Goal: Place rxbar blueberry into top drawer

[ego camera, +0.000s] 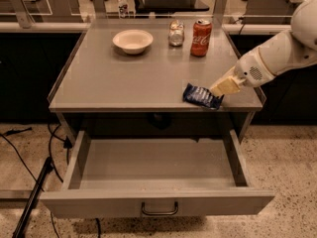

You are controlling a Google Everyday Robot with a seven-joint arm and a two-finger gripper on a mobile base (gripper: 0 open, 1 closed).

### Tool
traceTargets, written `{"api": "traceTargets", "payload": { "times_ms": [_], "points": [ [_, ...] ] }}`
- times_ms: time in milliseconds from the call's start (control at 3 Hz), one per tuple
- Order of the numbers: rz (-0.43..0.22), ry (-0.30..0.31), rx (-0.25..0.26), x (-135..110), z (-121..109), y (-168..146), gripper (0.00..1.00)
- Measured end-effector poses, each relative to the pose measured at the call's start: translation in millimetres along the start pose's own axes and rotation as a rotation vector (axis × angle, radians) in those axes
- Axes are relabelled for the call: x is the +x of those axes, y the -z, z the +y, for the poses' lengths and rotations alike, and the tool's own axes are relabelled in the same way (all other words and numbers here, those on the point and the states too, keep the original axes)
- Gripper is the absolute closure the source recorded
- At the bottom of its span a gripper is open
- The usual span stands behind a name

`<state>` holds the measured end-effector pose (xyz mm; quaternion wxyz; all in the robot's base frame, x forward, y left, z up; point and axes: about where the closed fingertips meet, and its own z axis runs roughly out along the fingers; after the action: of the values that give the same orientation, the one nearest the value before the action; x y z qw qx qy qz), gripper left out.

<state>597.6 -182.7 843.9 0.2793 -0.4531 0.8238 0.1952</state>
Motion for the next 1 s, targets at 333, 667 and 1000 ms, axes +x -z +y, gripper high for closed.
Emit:
{"api": "traceTargets", "payload": {
  "times_ms": [333,667,1000],
  "points": [
    [-0.02,0.047,0.006,-9,11,26,1.0],
    [-0.033,0.083,0.023,-11,26,55,1.0],
    [-0.041,0.101,0.046,-4,40,77,1.0]
  ]
}}
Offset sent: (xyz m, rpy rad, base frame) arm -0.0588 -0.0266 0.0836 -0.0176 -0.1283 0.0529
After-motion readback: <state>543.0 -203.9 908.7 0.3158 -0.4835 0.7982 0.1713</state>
